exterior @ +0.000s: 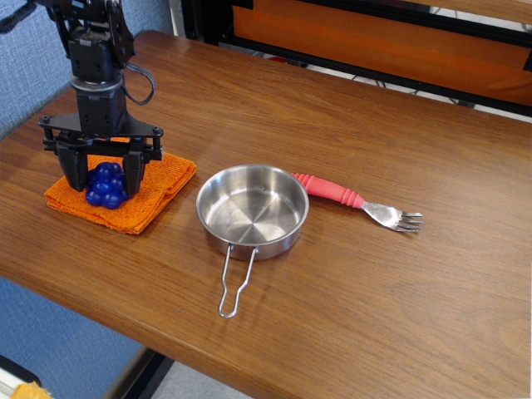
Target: Move the grapes and place it on the center
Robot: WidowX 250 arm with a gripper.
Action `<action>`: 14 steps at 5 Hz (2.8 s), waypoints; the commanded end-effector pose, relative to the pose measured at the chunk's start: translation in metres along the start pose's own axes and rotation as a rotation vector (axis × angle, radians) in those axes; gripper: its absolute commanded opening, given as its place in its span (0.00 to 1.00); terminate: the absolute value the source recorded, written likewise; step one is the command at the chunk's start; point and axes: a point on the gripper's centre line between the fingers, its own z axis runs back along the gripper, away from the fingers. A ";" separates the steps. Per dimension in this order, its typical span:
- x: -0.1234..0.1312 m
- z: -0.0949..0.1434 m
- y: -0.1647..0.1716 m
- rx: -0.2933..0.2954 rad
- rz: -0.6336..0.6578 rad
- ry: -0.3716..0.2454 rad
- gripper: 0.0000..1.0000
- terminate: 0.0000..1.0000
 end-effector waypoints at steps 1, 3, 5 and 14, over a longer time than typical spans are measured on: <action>0.003 0.030 0.008 -0.026 0.021 -0.054 0.00 0.00; 0.008 0.078 0.011 -0.035 0.011 -0.130 0.00 0.00; 0.003 0.095 -0.020 -0.050 -0.064 -0.176 0.00 0.00; 0.038 0.061 -0.261 -0.205 -0.520 -0.194 0.00 0.00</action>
